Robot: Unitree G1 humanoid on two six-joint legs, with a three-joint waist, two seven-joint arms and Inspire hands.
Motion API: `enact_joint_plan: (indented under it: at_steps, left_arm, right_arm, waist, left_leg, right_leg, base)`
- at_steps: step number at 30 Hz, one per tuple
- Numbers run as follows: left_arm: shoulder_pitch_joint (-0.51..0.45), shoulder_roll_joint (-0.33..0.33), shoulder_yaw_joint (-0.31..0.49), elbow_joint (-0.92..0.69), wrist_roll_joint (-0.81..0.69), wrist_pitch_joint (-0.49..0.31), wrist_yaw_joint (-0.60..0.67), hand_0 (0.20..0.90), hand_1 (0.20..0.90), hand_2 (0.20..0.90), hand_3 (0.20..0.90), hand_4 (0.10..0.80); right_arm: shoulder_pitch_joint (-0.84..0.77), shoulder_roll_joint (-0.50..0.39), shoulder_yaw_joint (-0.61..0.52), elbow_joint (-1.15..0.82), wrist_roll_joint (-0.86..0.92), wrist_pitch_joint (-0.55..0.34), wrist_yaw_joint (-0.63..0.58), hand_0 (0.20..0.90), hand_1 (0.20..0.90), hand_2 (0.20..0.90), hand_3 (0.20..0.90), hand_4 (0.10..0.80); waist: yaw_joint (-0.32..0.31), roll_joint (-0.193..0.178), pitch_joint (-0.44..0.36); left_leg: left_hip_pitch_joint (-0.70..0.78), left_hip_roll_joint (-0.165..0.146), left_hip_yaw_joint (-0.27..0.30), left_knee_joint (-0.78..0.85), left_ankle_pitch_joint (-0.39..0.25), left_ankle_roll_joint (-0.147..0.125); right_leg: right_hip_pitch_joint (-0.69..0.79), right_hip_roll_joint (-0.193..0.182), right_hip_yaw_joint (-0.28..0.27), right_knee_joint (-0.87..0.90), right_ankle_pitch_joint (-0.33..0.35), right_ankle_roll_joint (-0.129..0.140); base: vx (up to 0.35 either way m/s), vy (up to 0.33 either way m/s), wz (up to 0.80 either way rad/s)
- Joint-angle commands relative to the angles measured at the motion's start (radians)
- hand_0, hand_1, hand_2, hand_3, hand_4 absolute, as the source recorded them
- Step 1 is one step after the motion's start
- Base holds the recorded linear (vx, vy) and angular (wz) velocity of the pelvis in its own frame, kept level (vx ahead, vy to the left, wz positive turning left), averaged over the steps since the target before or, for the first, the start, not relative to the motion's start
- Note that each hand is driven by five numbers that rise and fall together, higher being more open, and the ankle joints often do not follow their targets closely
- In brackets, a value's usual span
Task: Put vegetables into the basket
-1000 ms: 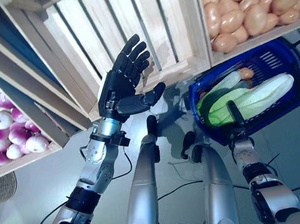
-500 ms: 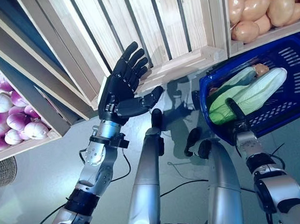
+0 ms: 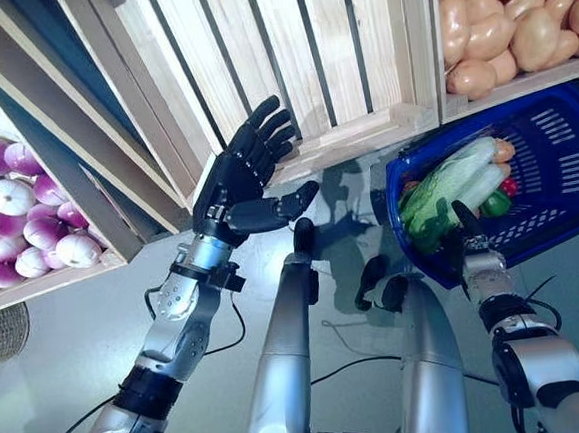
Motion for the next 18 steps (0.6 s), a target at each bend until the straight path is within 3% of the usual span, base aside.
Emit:
enact_joint_plan:
  at_steps: [1, 10, 13, 15, 18]
  left_arm:
    - [-0.013, -0.030, 0.025, -0.166, 0.008, -0.072, -0.055, 0.900, 0.900, 0.900, 0.900, 0.800]
    - [-0.006, -0.026, 0.026, -0.137, 0.056, -0.028, -0.076, 0.900, 0.900, 0.900, 0.900, 0.800]
    - [0.033, -0.021, 0.023, -0.131, 0.113, 0.004, -0.117, 0.900, 0.900, 0.900, 0.900, 0.800]
    - [0.097, -0.020, 0.012, -0.105, 0.148, 0.041, -0.163, 0.900, 0.900, 0.900, 0.900, 0.800]
    - [0.156, -0.023, 0.013, -0.067, 0.202, 0.061, -0.174, 0.900, 0.900, 0.900, 0.900, 0.800]
  right_arm:
    - [0.034, -0.036, -0.063, -0.031, 0.001, -0.099, -0.039, 0.900, 0.900, 0.900, 0.900, 0.800]
    - [0.132, 0.025, 0.019, -0.138, -0.201, -0.198, 0.005, 0.900, 0.900, 0.900, 0.900, 0.800]
    - [0.235, 0.029, 0.039, -0.175, -0.305, -0.203, 0.012, 0.900, 0.900, 0.900, 0.900, 0.800]
    - [0.375, 0.013, 0.078, -0.235, -0.538, -0.178, 0.020, 0.900, 0.900, 0.900, 0.900, 0.800]
    - [0.479, 0.006, 0.120, -0.305, -0.673, -0.141, 0.029, 0.900, 0.900, 0.900, 0.900, 0.800]
  waist:
    - [-0.011, 0.060, -0.003]
    - [-0.040, 0.050, -0.003]
    - [-0.053, 0.048, -0.055]
    - [-0.072, 0.048, -0.121]
    - [-0.093, 0.040, -0.170]
  left_leg:
    - [0.099, -0.005, 0.041, 0.029, -0.101, 0.027]
    - [0.358, -0.002, 0.074, -0.230, -0.019, -0.002]
    - [0.450, 0.003, 0.089, -0.349, 0.015, -0.002]
    - [0.552, 0.011, 0.102, -0.473, 0.049, -0.002]
    - [0.624, 0.015, 0.106, -0.540, 0.065, -0.002]
  right_leg:
    - [0.118, 0.025, 0.045, -0.242, 0.227, 0.056]
    - [0.383, 0.043, 0.030, -0.504, 0.272, 0.075]
    - [0.467, 0.053, 0.027, -0.605, 0.295, 0.090]
    - [0.559, 0.056, 0.033, -0.710, 0.324, 0.103]
    - [0.627, 0.058, 0.041, -0.771, 0.339, 0.112]
  base:
    - [0.002, 0.021, -0.04]
    - [-0.008, 0.076, -0.14]
    - [0.062, 0.115, -0.08]
    - [0.110, 0.161, -0.07]
    - [0.129, 0.133, -0.15]
